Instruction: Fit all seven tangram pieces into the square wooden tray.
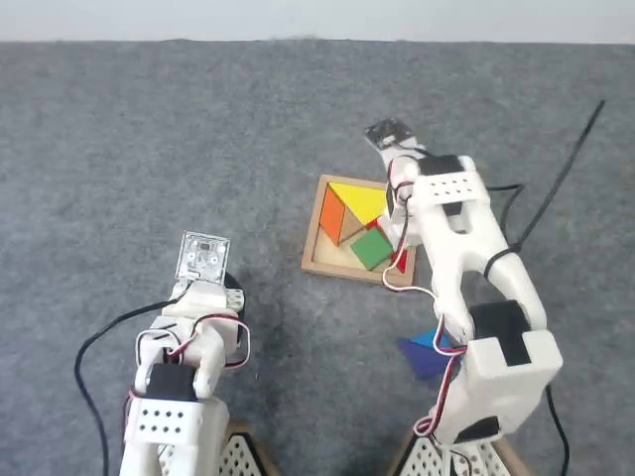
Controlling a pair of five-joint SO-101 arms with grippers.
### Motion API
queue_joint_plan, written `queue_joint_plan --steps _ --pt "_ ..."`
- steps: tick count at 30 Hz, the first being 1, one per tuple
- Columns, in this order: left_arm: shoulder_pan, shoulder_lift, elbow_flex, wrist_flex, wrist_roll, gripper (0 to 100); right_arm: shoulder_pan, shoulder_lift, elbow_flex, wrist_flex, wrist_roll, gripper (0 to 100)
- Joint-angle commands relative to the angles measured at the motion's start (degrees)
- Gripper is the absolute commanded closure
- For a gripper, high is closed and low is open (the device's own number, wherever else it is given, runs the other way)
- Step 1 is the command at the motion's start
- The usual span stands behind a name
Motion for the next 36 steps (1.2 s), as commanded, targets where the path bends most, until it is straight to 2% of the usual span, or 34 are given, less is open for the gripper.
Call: queue_joint_plan --steps 1,5,15,26,36 --pt "-0.3 -0.7 -0.5 0.1 0.4 98 -2.4 -4.1 1.9 0.0 0.8 70.7" --pt "-0.3 -0.7 -0.5 0.1 0.4 98 -4.8 -4.1 2.9 -1.7 0.4 70.7" --pt "-0.3 -0.7 -0.5 0.1 0.4 98 -4.9 2.1 2.5 -8.0 0.2 70.7" --pt "-0.3 -0.7 -0.5 0.1 0.4 98 -9.6 -0.1 2.9 -7.5 -1.1 70.7" --pt "-0.3 -0.7 -0.5 0.1 0.4 98 -3.6 -6.9 3.1 -7.5 -2.8 70.6"
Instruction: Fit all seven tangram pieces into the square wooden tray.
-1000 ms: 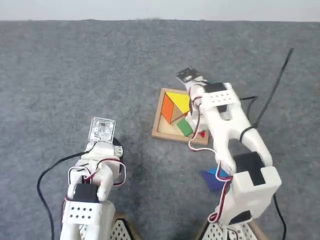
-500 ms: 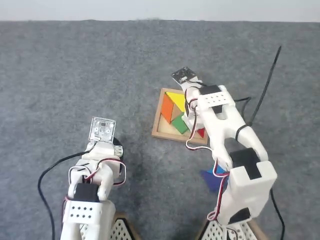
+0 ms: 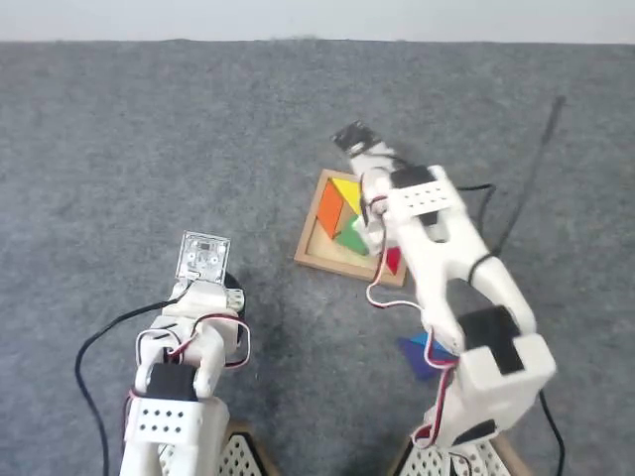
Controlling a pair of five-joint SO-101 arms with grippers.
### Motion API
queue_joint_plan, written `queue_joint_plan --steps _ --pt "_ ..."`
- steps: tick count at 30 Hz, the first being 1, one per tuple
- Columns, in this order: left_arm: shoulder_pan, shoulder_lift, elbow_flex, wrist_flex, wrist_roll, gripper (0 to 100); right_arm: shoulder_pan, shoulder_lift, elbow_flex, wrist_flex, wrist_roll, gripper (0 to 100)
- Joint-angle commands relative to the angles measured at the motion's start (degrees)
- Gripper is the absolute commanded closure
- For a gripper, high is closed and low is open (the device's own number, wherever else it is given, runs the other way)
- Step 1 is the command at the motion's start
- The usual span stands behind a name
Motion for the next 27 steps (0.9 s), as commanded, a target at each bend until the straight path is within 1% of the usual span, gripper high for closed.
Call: queue_joint_plan --steps 1,6,11,16,20,23,27 --pt "-0.3 -0.7 -0.5 0.1 0.4 98 2.0 -4.4 0.2 -1.5 -2.7 70.6" --pt "-0.3 -0.7 -0.5 0.1 0.4 98 1.7 -0.3 0.6 -6.0 -3.0 70.6" --pt "-0.3 -0.7 -0.5 0.1 0.4 98 1.5 4.4 -2.5 -5.6 -3.1 70.6" --pt "-0.3 -0.7 -0.5 0.1 0.4 98 -2.2 6.6 -3.6 -5.7 -3.1 70.6" --pt "-0.3 -0.7 -0.5 0.1 0.4 98 -3.8 6.3 -3.8 -5.6 -3.1 70.6" --pt "-0.3 -0.7 -0.5 0.1 0.4 98 -2.2 3.9 -3.8 -5.0 -3.2 70.6" --pt "-0.3 -0.7 -0.5 0.1 0.4 98 -0.4 -2.8 -2.8 -2.1 -4.1 70.5"
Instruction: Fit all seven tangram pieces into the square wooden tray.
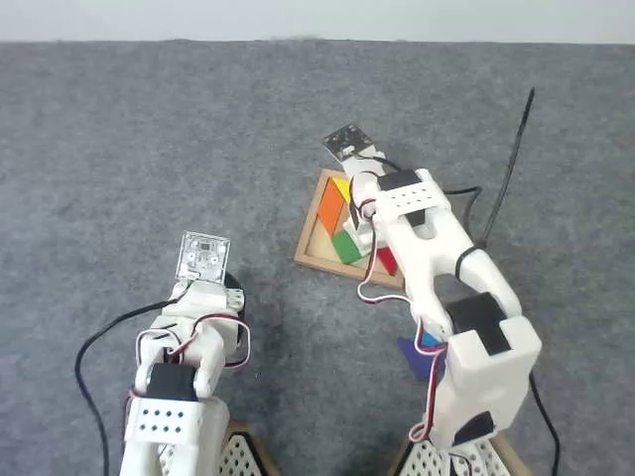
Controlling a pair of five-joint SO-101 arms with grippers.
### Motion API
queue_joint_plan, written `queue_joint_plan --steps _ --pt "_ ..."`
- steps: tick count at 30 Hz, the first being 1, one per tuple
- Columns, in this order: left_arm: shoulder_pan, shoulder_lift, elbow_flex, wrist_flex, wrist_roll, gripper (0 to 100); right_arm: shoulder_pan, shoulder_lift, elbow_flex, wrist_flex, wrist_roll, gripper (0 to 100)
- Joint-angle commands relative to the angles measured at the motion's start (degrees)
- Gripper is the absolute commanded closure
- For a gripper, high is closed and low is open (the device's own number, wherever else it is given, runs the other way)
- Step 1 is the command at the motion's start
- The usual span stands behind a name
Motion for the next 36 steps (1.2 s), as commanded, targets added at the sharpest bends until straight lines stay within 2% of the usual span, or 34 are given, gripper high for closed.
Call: queue_joint_plan --steps 1,7,12,25,36 --pt "-0.3 -0.7 -0.5 0.1 0.4 98 2.2 -10.3 -0.2 2.7 -1.8 70.5" --pt "-0.3 -0.7 -0.5 0.1 0.4 98 1.3 -23.2 13.8 1.1 -1.7 70.6" --pt "-0.3 -0.7 -0.5 0.1 0.4 98 -1.5 -22.8 23.6 -5.0 -1.7 70.6" --pt "-0.3 -0.7 -0.5 0.1 0.4 98 -0.3 -12.9 22.2 -7.4 -3.7 70.6" --pt "-0.3 -0.7 -0.5 0.1 0.4 98 9.6 -12.5 21.7 -7.8 0.2 70.6"
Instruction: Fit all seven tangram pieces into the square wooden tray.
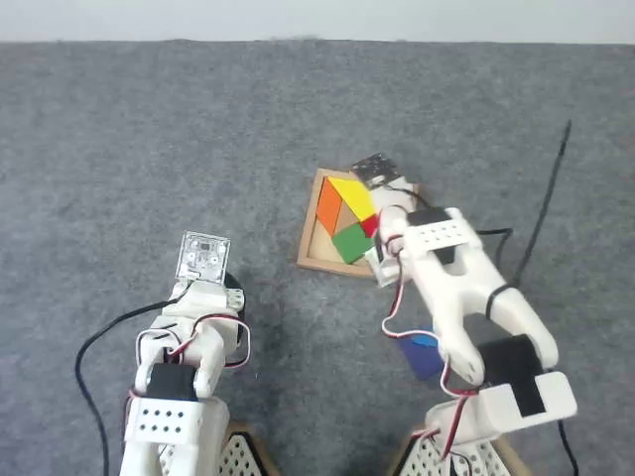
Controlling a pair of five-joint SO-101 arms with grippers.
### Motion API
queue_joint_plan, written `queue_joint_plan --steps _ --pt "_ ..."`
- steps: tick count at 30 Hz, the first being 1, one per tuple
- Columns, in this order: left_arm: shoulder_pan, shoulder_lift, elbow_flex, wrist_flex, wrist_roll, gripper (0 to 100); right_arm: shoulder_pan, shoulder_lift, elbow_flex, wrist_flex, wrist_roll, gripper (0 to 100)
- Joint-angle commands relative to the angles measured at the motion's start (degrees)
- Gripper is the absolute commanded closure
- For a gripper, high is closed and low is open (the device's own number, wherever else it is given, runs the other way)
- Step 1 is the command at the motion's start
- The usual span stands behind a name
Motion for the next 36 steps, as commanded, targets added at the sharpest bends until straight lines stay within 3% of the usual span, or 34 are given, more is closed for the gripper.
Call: queue_joint_plan --steps 1,7,20,27,32,36 --pt "-0.3 -0.7 -0.5 0.1 0.4 98 6.0 1.5 -1.9 -0.9 2.4 70.6" --pt "-0.3 -0.7 -0.5 0.1 0.4 98 10.9 1.5 -3.5 -1.3 3.0 70.6" --pt "-0.3 -0.7 -0.5 0.1 0.4 98 13.8 -3.7 -5.4 3.0 2.5 70.4" --pt "-0.3 -0.7 -0.5 0.1 0.4 98 8.1 -18.6 3.0 11.5 3.1 70.4" --pt "-0.3 -0.7 -0.5 0.1 0.4 98 3.7 -24.1 13.6 16.4 11.3 70.4" --pt "-0.3 -0.7 -0.5 0.1 0.4 98 4.9 -24.4 16.7 16.8 14.3 70.4"
